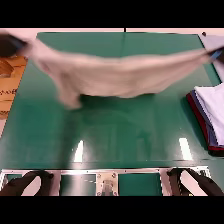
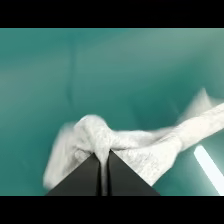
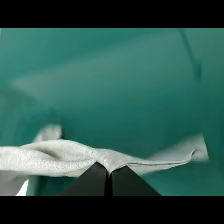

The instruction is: Fold the shirts.

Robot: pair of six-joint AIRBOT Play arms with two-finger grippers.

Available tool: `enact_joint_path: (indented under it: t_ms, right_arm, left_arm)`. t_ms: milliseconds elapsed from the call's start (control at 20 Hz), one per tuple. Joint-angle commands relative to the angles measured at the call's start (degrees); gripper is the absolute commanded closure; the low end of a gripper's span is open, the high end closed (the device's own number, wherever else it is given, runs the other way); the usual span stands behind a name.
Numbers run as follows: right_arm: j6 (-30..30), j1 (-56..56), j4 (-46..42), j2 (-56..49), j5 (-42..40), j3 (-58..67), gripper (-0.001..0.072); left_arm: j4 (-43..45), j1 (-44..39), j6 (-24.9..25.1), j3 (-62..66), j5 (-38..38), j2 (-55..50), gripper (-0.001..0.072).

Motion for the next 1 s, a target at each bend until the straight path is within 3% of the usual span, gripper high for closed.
enact_joint_path:
  t_ms: [0,200,450,650,750,950]
  right_arm:
    - [1.8,-0.1,0.8,5.4,-1.3,18.4,0.0702]
    - [1.8,0.0,0.8,8.9,-3.6,25.6,0.0701]
    - [1.8,0.0,-2.7,9.4,-3.1,23.3,0.0701]
    - [1.2,0.1,-2.4,7.5,-4.3,9.2,0.0701]
    - [-2.7,1.2,0.2,5.4,-8.7,-1.6,0.0701]
    - [-7.7,5.5,0.9,-2.8,-24.8,-20.5,0.0701]
  left_arm:
    - [0.5,1.0,-1.4,15.1,5.9,8.7,0.0687]
    - [0.7,1.0,-1.5,26.6,4.9,10.0,0.0686]
    - [5.7,1.0,-4.1,26.7,-1.1,8.9,0.0686]
    - [3.9,1.0,-6.4,19.8,-5.2,3.9,0.0686]
    - [-0.9,0.5,-5.9,12.5,-4.4,-0.7,0.0686]
    - [-3.7,-5.3,-0.9,-2.9,8.6,-14.7,0.0685]
